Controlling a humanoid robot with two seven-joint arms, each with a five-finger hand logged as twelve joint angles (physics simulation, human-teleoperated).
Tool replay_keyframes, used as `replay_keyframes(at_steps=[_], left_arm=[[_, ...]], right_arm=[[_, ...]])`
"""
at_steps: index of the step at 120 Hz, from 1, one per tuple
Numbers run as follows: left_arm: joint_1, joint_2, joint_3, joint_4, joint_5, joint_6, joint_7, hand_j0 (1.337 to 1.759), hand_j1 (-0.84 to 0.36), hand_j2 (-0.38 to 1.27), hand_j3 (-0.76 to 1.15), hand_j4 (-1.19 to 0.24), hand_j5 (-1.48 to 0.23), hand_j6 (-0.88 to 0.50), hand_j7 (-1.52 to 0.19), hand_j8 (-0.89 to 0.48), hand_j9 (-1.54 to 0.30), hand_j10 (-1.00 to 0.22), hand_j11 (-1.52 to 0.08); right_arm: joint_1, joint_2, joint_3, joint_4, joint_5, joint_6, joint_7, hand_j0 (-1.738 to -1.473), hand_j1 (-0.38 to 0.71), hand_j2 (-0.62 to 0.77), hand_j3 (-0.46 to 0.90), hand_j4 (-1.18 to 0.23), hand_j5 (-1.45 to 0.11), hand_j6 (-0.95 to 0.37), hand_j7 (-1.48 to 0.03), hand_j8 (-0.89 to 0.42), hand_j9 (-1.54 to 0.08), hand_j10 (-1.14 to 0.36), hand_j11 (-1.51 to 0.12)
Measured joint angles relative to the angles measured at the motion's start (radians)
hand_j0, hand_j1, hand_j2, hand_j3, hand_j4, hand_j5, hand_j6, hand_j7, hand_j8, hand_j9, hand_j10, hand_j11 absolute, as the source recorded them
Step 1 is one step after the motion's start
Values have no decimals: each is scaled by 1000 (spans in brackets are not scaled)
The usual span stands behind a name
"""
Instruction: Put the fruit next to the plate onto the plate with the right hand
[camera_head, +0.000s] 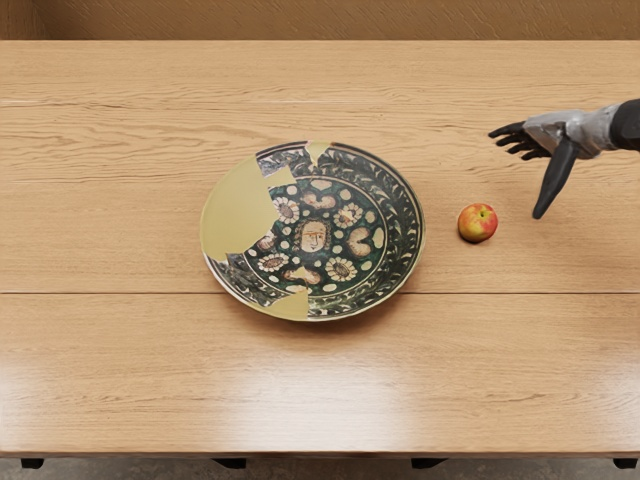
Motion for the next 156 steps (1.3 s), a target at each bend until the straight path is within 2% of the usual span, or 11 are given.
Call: replay_keyframes(at_steps=[33,47,55,59,70,80,91,102,118,143,156], left_arm=[[0,0,0,0,0,0,0,1658,349,0,0,0,0,0,0,0,0,0,0],[0,0,0,0,0,0,0,1658,349,0,0,0,0,0,0,0,0,0,0],[0,0,0,0,0,0,0,1658,349,0,0,0,0,0,0,0,0,0,0],[0,0,0,0,0,0,0,1658,349,0,0,0,0,0,0,0,0,0,0],[0,0,0,0,0,0,0,1658,349,0,0,0,0,0,0,0,0,0,0],[0,0,0,0,0,0,0,1658,349,0,0,0,0,0,0,0,0,0,0],[0,0,0,0,0,0,0,1658,349,0,0,0,0,0,0,0,0,0,0],[0,0,0,0,0,0,0,1658,349,0,0,0,0,0,0,0,0,0,0],[0,0,0,0,0,0,0,1658,349,0,0,0,0,0,0,0,0,0,0],[0,0,0,0,0,0,0,1658,349,0,0,0,0,0,0,0,0,0,0],[0,0,0,0,0,0,0,1658,349,0,0,0,0,0,0,0,0,0,0]], right_arm=[[36,-2,2,1,-6,0,-19,-1658,-323,-4,0,-25,-29,-26,-29,-25,-29,-24,-29],[61,8,-3,7,-23,0,-117,-1658,-323,-4,0,-25,-30,-26,-29,-25,-30,-24,-30],[95,9,-6,48,-54,0,-154,-1658,-322,-4,0,-25,-30,-26,-30,-25,-30,-25,-30],[127,3,-15,102,-65,0,-179,-1658,-322,-4,0,-26,-30,-26,-30,-25,-30,-25,-30],[203,-33,-50,296,-81,0,-280,-1658,-321,-5,0,-26,-31,-26,-30,-26,-31,-25,-31],[232,-49,-59,408,-90,0,-395,-1658,-321,-5,0,-26,-31,-27,-31,-26,-31,-25,-31],[254,-58,-60,490,-95,-27,-457,-1658,-321,-5,0,-26,-31,-27,-31,-26,-31,-25,-31],[273,-55,-52,528,-96,-82,-483,-1658,-321,-5,0,-26,-31,-27,-31,-26,-31,-25,-31],[276,-49,-51,573,-99,-214,-498,-1658,-320,-5,0,-26,-32,-27,-32,-27,-32,-26,-32],[253,-85,-59,755,-126,-452,-512,-1658,-319,-5,0,-27,-33,-28,-33,-28,-33,-27,-33],[219,-100,-55,801,-141,-518,-531,-1658,-318,-5,0,-29,-35,-30,-34,-29,-34,-28,-34]])
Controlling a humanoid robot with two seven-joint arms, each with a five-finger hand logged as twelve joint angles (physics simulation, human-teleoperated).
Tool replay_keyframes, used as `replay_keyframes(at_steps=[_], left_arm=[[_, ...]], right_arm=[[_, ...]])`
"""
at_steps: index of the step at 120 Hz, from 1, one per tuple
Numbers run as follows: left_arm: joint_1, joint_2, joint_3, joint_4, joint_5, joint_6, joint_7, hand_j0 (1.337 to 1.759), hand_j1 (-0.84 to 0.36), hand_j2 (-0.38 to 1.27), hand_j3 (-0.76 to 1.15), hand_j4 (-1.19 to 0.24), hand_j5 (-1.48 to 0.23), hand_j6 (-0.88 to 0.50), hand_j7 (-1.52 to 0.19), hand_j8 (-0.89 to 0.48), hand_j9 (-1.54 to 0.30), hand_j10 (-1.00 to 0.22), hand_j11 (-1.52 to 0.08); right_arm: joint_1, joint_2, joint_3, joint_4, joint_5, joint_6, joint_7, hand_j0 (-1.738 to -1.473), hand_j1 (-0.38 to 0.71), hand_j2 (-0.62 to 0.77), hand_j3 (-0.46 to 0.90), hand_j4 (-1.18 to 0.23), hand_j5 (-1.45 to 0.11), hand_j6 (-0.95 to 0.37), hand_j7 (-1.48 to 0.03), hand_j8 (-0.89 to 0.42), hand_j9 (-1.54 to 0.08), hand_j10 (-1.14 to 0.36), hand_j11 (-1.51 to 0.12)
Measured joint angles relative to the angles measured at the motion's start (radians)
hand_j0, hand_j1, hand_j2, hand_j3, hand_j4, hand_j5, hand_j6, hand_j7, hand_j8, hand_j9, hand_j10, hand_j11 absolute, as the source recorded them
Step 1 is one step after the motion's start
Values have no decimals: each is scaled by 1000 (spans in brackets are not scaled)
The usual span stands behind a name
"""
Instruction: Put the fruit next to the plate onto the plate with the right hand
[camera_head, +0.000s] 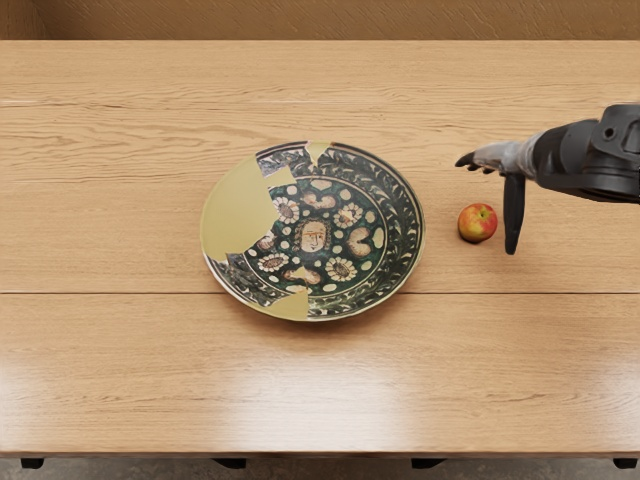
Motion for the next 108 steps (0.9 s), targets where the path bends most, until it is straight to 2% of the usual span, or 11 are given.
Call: replay_keyframes(at_steps=[12,32,53,67,108], left_arm=[[0,0,0,0,0,0,0,1658,349,0,0,0,0,0,0,0,0,0,0],[0,0,0,0,0,0,0,1658,349,0,0,0,0,0,0,0,0,0,0],[0,0,0,0,0,0,0,1658,349,0,0,0,0,0,0,0,0,0,0],[0,0,0,0,0,0,0,1658,349,0,0,0,0,0,0,0,0,0,0],[0,0,0,0,0,0,0,1658,349,0,0,0,0,0,0,0,0,0,0]], right_arm=[[-32,4,0,1,-7,-53,-7,-1658,-316,-5,0,-30,-36,-31,-36,-30,-36,-30,-36],[-72,70,0,-71,-14,-81,-35,-1658,-292,-9,0,-50,-62,-51,-62,-51,-62,-50,-62],[-84,93,1,-106,-25,-87,-46,-1658,-237,-18,0,-97,-123,-98,-123,-97,-123,-96,-123],[-87,127,-1,-133,-63,-88,-81,-1658,-203,-23,0,-125,-159,-126,-159,-125,-159,-124,-159],[-96,169,-4,-138,-82,-83,-99,-1658,-118,-37,0,-196,-252,-197,-251,-196,-252,-195,-251]])
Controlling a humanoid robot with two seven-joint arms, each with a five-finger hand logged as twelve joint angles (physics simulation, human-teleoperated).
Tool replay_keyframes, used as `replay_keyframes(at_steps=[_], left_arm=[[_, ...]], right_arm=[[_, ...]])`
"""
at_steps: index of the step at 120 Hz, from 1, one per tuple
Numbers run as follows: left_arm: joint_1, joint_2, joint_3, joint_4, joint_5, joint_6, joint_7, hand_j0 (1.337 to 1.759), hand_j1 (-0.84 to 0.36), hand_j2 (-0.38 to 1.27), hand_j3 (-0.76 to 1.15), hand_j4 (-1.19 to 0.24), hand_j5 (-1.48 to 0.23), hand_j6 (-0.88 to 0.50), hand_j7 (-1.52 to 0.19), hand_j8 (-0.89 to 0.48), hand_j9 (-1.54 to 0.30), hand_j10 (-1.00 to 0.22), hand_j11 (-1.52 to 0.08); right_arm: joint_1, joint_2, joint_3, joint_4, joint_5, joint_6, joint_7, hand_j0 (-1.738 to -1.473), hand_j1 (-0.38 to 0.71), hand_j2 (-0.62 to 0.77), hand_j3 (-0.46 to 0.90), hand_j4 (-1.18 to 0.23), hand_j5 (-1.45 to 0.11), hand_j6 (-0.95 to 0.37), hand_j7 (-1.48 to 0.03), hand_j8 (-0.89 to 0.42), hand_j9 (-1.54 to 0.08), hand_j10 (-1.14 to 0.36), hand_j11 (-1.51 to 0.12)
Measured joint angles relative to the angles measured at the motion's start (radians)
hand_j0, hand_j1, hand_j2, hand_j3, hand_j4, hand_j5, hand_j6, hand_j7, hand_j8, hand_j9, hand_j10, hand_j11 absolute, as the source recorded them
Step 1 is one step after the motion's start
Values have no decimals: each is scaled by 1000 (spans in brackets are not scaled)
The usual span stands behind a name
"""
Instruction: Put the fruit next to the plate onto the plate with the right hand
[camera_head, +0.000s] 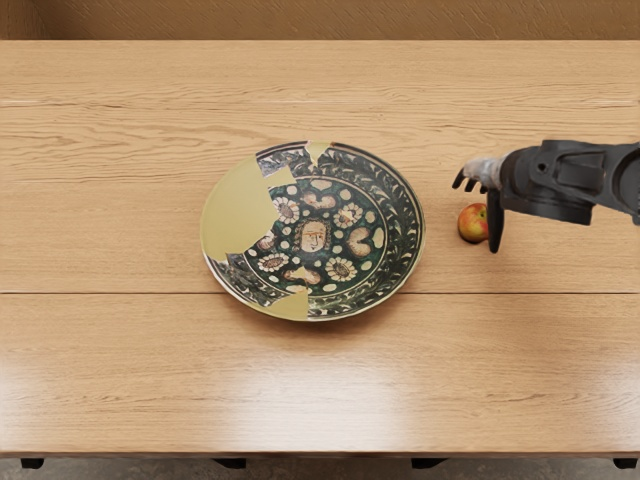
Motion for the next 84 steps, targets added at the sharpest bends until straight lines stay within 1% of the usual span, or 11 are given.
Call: replay_keyframes(at_steps=[17,32,66,84], left_arm=[[0,0,0,0,0,0,0,1658,349,0,0,0,0,0,0,0,0,0,0],[0,0,0,0,0,0,0,1658,349,0,0,0,0,0,0,0,0,0,0],[0,0,0,0,0,0,0,1658,349,0,0,0,0,0,0,0,0,0,0],[0,0,0,0,0,0,0,1658,349,0,0,0,0,0,0,0,0,0,0]], right_arm=[[-11,2,0,-2,-4,-4,-1,-1658,-74,-45,0,-232,-299,-233,-299,-233,-299,-232,-299],[-26,3,0,-3,-25,-52,-1,-1658,-44,-50,0,-258,-332,-259,-332,-258,-332,-257,-332],[-40,48,-27,-1,-56,-168,-1,-1658,-25,-53,0,-273,-352,-274,-352,-273,-352,-272,-352],[-41,40,-35,36,-60,-187,-1,-1658,-24,-53,0,-274,-353,-275,-353,-274,-353,-273,-353]])
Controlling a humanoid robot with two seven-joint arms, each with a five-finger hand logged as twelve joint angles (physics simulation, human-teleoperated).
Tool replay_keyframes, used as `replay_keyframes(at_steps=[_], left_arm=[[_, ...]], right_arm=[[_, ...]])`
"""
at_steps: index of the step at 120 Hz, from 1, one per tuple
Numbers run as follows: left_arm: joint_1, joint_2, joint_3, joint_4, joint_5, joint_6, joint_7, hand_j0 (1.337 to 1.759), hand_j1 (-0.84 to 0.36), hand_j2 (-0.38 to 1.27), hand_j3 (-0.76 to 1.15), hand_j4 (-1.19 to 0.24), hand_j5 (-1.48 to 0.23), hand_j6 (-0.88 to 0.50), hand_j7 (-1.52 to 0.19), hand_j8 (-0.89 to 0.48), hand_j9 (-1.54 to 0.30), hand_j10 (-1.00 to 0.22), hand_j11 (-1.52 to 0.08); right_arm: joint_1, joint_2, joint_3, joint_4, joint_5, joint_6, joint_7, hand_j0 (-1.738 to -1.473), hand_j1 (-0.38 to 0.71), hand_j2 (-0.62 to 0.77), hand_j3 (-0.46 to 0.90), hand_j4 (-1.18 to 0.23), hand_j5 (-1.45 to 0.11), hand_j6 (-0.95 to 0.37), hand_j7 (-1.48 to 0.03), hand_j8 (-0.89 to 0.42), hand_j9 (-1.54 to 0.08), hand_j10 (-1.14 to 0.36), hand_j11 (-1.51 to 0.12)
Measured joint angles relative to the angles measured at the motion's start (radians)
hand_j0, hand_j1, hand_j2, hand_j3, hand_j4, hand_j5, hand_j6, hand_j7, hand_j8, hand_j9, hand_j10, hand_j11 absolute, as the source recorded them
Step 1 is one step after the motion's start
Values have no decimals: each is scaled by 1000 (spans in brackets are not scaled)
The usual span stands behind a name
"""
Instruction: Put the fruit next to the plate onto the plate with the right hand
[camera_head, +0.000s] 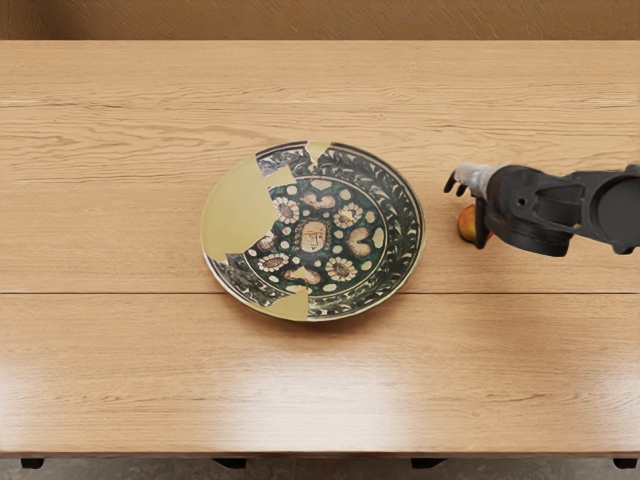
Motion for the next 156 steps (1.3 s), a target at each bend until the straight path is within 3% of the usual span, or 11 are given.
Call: replay_keyframes(at_steps=[35,72,99,122,132,156], left_arm=[[0,0,0,0,0,0,0,1658,349,0,0,0,0,0,0,0,0,0,0],[0,0,0,0,0,0,0,1658,349,0,0,0,0,0,0,0,0,0,0],[0,0,0,0,0,0,0,1658,349,0,0,0,0,0,0,0,0,0,0],[0,0,0,0,0,0,0,1658,349,0,0,0,0,0,0,0,0,0,0],[0,0,0,0,0,0,0,1658,349,0,0,0,0,0,0,0,0,0,0],[0,0,0,0,0,0,0,1658,349,0,0,0,0,0,0,0,0,0,0]], right_arm=[[-9,-4,-28,47,0,-53,0,-1658,-21,-53,0,-276,-356,-277,-356,-276,-356,-276,-356],[-16,-1,-46,26,1,-64,0,-1658,0,-57,0,-294,-380,-295,-380,-294,-380,-294,-380],[-27,4,-50,2,1,-64,0,-1658,81,-70,0,-361,-468,-362,-467,-362,-468,-361,-468],[-38,6,-44,-12,0,-60,0,-1658,222,-69,0,-489,-632,-448,-633,-484,-632,-489,-632],[-38,6,-42,-14,1,-58,0,-1656,252,15,0,-548,-723,-428,-719,-454,-724,-552,-724],[-38,3,-39,-22,6,-53,-2,-1650,268,75,1,-476,-926,-349,-882,-355,-906,-664,-903]])
